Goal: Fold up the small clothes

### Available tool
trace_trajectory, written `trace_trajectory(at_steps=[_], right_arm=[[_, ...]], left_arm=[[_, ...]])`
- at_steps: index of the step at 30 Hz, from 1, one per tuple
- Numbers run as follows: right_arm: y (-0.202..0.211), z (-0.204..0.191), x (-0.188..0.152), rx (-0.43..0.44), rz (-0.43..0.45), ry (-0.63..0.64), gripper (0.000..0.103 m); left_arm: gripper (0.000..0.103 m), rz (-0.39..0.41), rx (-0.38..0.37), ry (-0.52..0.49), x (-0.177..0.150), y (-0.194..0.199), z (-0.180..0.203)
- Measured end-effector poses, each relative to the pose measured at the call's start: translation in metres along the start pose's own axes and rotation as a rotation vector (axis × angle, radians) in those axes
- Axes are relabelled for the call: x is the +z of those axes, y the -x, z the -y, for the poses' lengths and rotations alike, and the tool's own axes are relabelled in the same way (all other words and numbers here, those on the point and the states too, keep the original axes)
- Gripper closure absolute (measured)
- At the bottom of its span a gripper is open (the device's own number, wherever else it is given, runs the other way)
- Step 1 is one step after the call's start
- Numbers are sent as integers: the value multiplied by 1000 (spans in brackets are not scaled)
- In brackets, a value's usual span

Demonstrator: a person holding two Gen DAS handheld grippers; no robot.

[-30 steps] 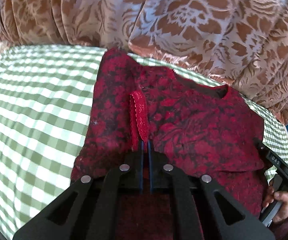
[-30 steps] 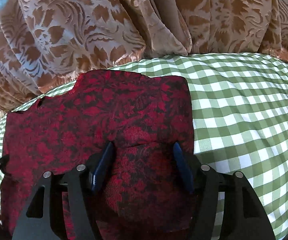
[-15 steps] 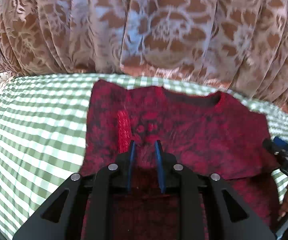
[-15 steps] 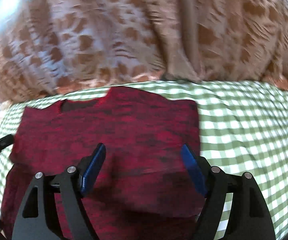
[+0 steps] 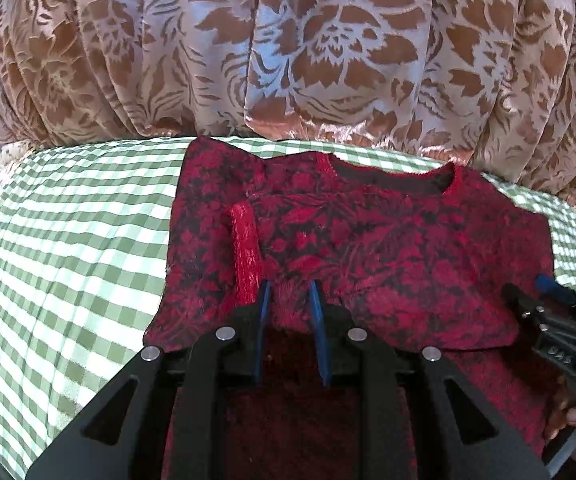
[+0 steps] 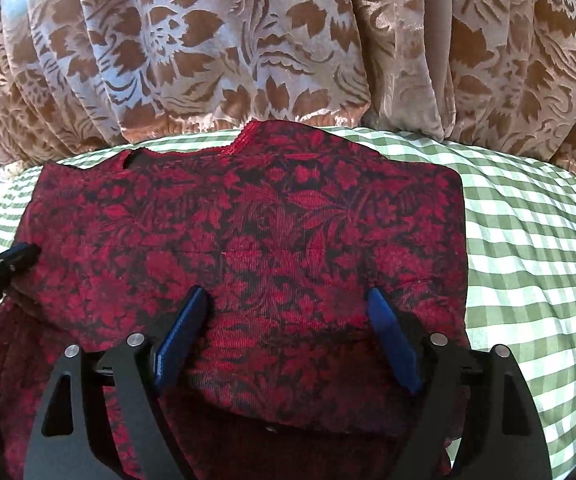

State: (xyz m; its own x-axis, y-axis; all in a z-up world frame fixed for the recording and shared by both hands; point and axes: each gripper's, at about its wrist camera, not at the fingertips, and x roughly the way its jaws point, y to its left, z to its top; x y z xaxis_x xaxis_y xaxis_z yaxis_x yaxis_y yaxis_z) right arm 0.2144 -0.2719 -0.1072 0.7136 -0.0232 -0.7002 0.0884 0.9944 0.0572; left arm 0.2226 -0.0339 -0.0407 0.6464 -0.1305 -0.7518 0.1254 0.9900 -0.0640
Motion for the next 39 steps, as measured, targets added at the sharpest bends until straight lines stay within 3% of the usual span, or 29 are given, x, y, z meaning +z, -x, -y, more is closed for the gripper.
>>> trace_trajectory(at_steps=[5, 9, 13, 19, 25, 32, 39], right_arm=[[0, -1, -1, -2, 5, 1, 21], [8, -5, -1, 3, 9, 6, 13], [26, -7, -4, 17, 17, -7, 13], [60, -7, -22, 43, 36, -23, 13], [78, -7, -47, 88, -23, -32, 11], [87, 0, -89, 127, -112, -56, 11], [103, 9, -122, 152, -123, -40, 11]], left_arm=[[81, 32, -9, 0, -6, 24, 1], [76, 58, -19, -2, -11, 45, 1], [75, 66, -31, 5, -17, 61, -2], [64, 67, -38, 10, -33, 78, -6], [59, 36, -49, 28, -57, 88, -21], [47, 16, -100, 101, -90, 120, -80], [46, -44, -241, 242, -148, 144, -161]])
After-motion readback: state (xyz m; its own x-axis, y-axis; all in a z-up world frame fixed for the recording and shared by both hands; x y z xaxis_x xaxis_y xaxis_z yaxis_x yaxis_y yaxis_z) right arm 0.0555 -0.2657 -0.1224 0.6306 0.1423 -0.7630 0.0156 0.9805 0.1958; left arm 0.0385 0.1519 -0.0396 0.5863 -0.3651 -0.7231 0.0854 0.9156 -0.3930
